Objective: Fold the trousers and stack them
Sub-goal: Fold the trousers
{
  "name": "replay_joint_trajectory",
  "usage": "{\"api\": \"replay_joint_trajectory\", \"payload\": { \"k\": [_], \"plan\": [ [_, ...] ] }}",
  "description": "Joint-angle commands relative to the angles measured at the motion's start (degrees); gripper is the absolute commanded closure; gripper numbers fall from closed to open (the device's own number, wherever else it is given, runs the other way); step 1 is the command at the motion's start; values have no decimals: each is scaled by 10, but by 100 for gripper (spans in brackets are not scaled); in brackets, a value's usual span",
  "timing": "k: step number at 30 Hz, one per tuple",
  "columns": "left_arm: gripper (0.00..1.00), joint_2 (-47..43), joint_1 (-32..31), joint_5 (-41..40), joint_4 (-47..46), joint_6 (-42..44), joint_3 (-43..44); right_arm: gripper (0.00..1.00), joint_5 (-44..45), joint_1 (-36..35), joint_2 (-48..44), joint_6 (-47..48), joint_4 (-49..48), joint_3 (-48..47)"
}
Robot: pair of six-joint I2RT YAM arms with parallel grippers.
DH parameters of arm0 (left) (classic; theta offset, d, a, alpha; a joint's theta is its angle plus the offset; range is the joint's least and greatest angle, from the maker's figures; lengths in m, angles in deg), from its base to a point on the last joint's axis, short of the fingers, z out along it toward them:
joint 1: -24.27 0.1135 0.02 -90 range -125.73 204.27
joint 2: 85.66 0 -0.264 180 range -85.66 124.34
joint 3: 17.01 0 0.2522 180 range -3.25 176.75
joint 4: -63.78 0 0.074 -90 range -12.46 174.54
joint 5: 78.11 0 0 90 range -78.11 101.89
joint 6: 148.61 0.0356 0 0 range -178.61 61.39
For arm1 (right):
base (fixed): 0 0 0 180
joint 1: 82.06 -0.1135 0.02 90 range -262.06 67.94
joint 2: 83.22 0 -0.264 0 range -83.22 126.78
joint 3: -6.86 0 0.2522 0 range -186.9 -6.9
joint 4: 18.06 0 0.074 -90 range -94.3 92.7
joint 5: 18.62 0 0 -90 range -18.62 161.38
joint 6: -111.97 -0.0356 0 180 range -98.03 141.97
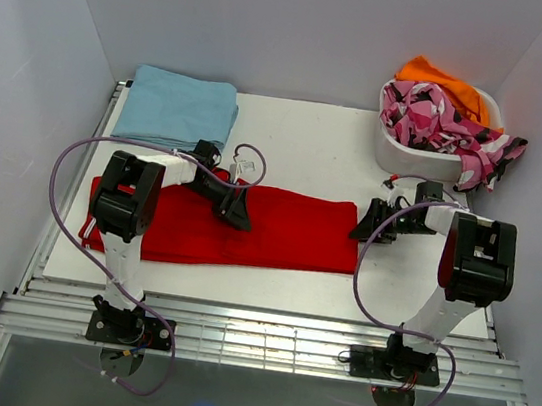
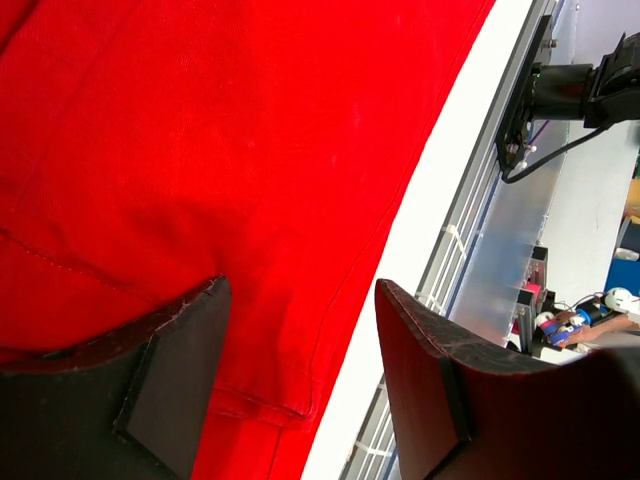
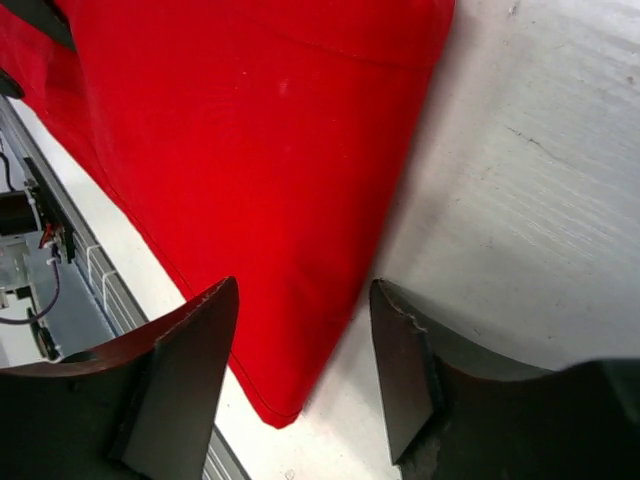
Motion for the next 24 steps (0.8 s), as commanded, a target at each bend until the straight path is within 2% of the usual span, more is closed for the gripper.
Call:
{"api": "replay_joint_trajectory", "payload": {
  "k": [1,9,13,14,15,19,24],
  "plan": [
    [28,-2,-8,-69,12,15,-35,40,-6,-6,34,1,-4,23],
    [27,5,-7,-64,-1,-1,-28,48,-19,-12,45,-31,-24,68],
    [27,8,-8,-65,-5,-9,-25,70,0,0,29,-32,-24,71],
    [26,6,-7,-64,-8,-12,-25,85,3,6,23,-31,-23,70],
    [25,4,-8,-63,-11,-13,-26,92,5,14,13,-31,-21,69],
    [16,-23,-7,-70,-23,-25,-32,92,12,72,-13,-4,17,46],
    [2,-109,10,-85,-4,-47,-24,92,33,140,-49,77,118,-6]
  ]
}}
